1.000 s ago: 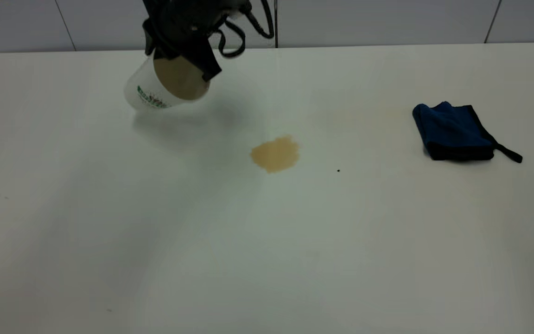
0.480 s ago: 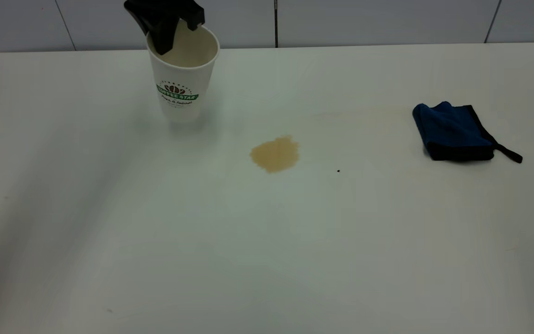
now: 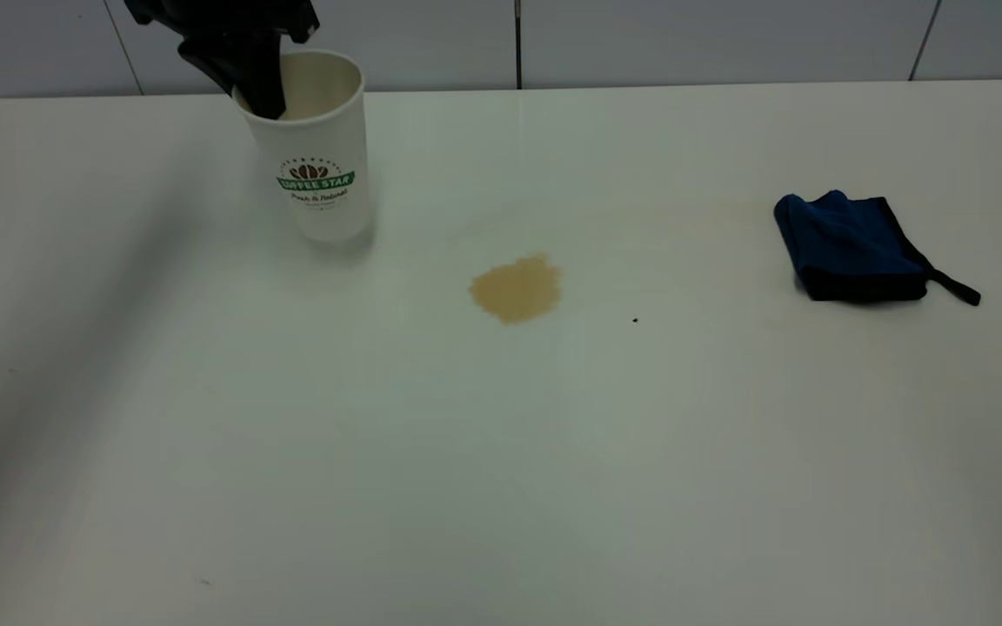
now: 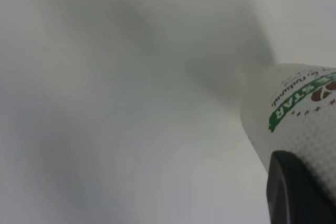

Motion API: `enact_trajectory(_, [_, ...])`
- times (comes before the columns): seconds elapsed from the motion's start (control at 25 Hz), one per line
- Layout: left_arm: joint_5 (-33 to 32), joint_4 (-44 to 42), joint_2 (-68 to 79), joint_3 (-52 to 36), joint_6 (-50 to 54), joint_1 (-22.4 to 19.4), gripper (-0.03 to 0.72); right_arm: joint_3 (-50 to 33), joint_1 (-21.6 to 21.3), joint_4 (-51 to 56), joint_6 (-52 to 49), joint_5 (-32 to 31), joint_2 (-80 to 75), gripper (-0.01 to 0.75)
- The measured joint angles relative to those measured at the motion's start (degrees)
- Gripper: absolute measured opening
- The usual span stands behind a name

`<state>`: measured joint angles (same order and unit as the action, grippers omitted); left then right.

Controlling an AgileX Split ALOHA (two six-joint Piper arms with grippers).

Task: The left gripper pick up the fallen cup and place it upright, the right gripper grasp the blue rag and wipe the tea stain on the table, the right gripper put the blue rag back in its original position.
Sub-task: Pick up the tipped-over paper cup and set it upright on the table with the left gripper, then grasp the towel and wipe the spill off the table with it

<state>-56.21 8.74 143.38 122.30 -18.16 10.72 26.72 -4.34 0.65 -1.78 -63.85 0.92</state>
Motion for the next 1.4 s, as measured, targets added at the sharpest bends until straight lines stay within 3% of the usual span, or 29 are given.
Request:
enact_trajectory(0.32, [3.39,4.13,2.77,0.0,0.09,0.0,0.038,0.0,0.0,0.0,0.0,0.0,0.0,0.584])
enact_trajectory(0.52, [3.48,4.46,3.25,0.0,0.41,-0.04,0.116,0.0,0.0,0.0,0.0,0.0,0.0,0.584])
enact_trajectory(0.68, [3.48,4.46,4.19,0.0,0.88,-0.06,0.246,0.0,0.0,0.0,0.0,0.0,0.0,0.584])
enact_trajectory(0.92, [3.22,3.8,3.79,0.0,1.06,-0.06,0.535,0.0,0.0,0.0,0.0,0.0,0.0,0.584])
enact_trajectory(1.08, [1.2,0.88,0.21,0.0,2.84,-0.11,0.673,0.0,0.0,0.0,0.0,0.0,0.0,0.584])
enact_trajectory(1.24, [-4.43,0.58,-5.69,0.0,3.48,-0.11,0.689,0.0,0.0,0.0,0.0,0.0,0.0,0.584])
enact_trajectory(1.4, [-10.69,0.51,-12.55,0.0,3.62,-0.11,0.658,0.0,0.0,0.0,0.0,0.0,0.0,0.584])
